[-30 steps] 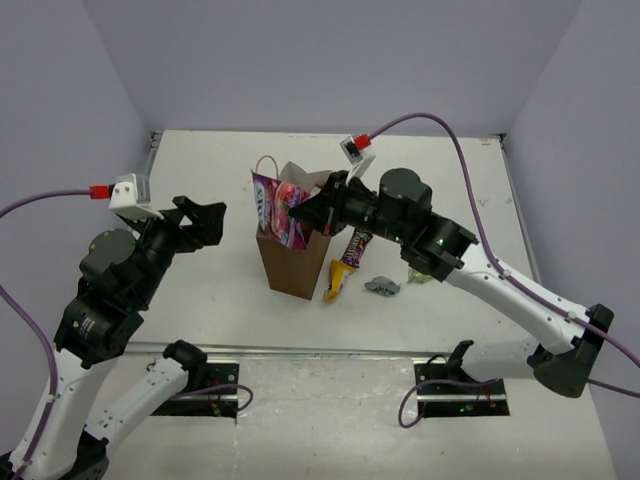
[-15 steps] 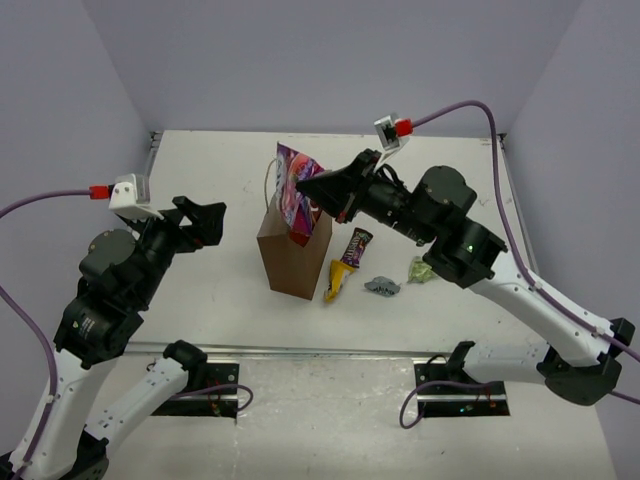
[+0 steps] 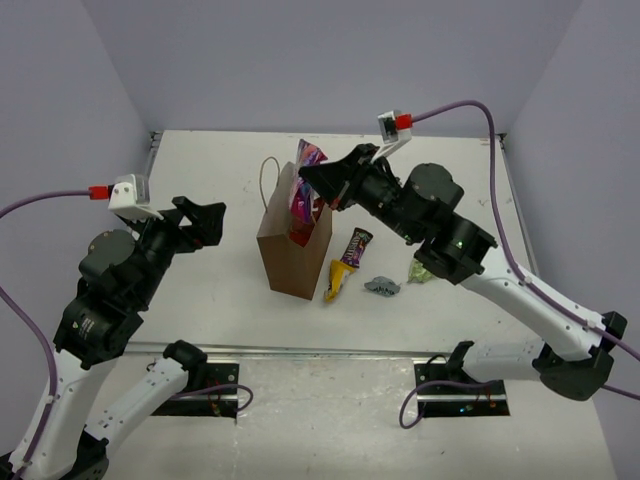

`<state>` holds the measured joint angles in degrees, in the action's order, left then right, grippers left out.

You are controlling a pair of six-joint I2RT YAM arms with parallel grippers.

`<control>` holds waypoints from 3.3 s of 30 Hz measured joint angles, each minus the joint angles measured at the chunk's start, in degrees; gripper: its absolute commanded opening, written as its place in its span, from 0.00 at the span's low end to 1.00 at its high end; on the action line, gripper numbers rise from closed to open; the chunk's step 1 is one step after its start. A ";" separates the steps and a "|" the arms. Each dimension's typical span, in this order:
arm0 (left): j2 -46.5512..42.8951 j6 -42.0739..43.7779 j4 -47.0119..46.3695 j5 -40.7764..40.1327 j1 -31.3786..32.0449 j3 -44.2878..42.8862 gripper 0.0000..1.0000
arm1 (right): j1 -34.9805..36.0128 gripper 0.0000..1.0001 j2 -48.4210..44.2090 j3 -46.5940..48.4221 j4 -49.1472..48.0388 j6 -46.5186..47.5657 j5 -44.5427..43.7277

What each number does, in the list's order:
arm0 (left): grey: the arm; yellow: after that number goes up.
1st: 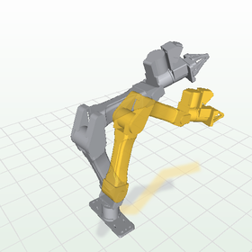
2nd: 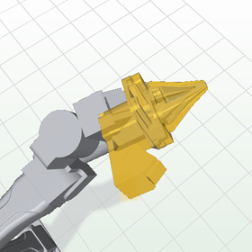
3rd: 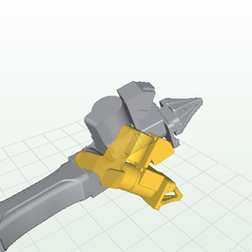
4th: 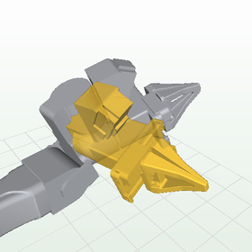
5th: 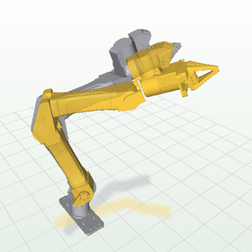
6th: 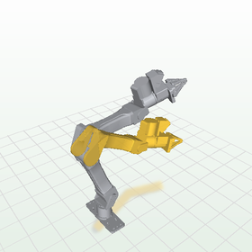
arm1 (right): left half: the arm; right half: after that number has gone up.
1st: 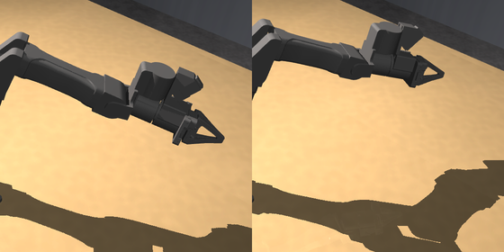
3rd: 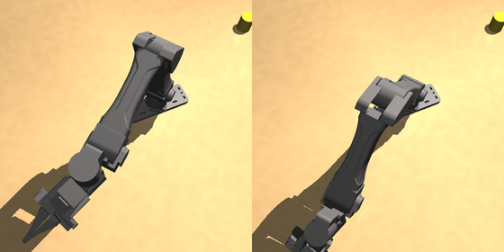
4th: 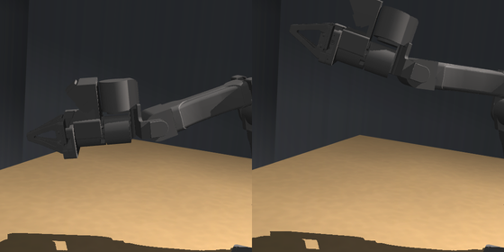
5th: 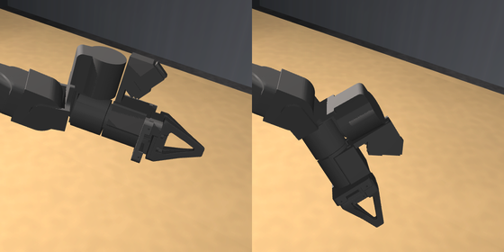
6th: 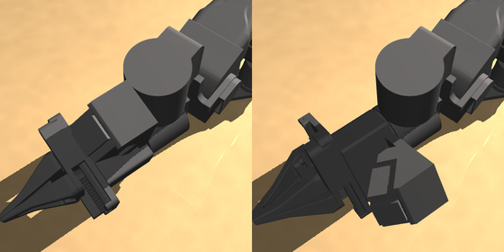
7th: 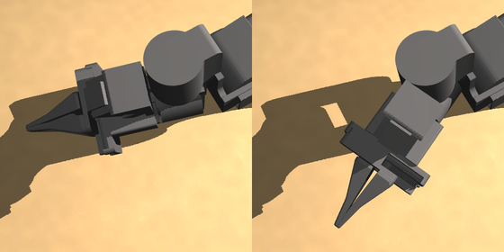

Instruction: Place the snacks into the paper bag

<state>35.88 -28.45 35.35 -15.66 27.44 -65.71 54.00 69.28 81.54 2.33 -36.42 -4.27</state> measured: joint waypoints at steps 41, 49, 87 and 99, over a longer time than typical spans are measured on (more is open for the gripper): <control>0.31 0.07 -0.55 0.28 0.00 3.02 1.00 | 0.07 0.99 -25.16 -49.92 26.80 -18.49 -10.32; -0.39 0.11 -0.85 0.61 0.00 4.87 1.00 | -1.36 0.99 -19.71 -48.39 31.12 -19.17 -16.55; 0.92 0.17 -1.95 1.57 0.00 6.38 1.00 | -31.54 0.00 -6.27 -60.26 4.09 -31.71 14.53; 0.79 0.20 -1.95 1.53 0.00 6.38 1.00 | -22.80 0.00 -28.59 -50.73 14.62 -23.71 12.72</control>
<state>36.67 -28.25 33.41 -14.13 27.44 -59.33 31.20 40.69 30.81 16.95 -60.14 8.45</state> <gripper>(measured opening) 0.997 0.007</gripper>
